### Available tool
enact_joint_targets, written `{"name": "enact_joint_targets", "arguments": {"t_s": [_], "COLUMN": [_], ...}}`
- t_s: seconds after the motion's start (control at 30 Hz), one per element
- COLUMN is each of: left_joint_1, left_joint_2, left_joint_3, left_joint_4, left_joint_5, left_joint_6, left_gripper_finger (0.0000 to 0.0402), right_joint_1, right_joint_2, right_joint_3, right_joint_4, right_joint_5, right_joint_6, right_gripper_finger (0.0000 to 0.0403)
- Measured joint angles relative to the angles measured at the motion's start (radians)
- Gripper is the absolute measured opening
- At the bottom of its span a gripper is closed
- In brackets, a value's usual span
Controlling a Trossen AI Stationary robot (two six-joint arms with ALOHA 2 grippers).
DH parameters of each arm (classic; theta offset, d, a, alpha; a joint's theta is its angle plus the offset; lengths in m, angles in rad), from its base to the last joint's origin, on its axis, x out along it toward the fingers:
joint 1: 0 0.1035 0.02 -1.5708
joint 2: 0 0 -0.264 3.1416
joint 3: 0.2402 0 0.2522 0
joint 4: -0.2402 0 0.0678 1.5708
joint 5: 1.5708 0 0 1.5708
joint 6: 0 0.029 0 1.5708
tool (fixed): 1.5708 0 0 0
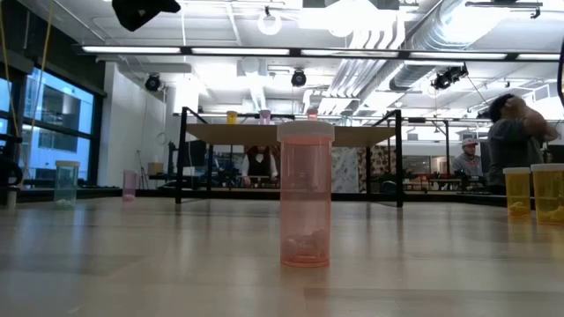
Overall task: Pick and place medicine bottles onto shelf by color
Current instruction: Put the right blue pill bottle on the shelf aligned with the other blue pill bottle
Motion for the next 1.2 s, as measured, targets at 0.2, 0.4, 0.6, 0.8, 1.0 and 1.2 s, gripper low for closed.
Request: {"name": "enact_joint_targets", "arguments": {"t_s": [0.2, 0.4, 0.6, 0.8, 1.0, 1.2], "left_joint_1": [0.000, 0.000, 0.000, 0.000, 0.000, 0.000], "left_joint_2": [0.000, 0.000, 0.000, 0.000, 0.000, 0.000], "left_joint_3": [0.000, 0.000, 0.000, 0.000, 0.000, 0.000], "left_joint_4": [-0.001, -0.001, -0.002, -0.002, -0.002, -0.002], "left_joint_5": [0.000, 0.000, 0.000, 0.000, 0.000, 0.000], "left_joint_6": [-0.012, -0.019, -0.027, -0.029, -0.029, -0.029], "left_gripper_finger": [0.0202, 0.0202, 0.0202, 0.0202, 0.0202, 0.0202], "right_joint_1": [0.035, 0.075, 0.164, 0.264, 0.353, 0.402], "right_joint_2": [0.046, 0.092, 0.103, 0.103, 0.114, 0.172], "right_joint_3": [0.000, 0.000, 0.000, 0.000, 0.000, 0.000], "right_joint_4": [0.009, 0.018, 0.039, 0.060, 0.070, 0.070], "right_joint_5": [0.000, 0.018, 0.126, 0.285, 0.427, 0.456], "right_joint_6": [0.013, 0.004, 0.007, 0.082, 0.161, 0.228], "right_gripper_finger": [0.0211, 0.0211, 0.0211, 0.0211, 0.0210, 0.0210]}}
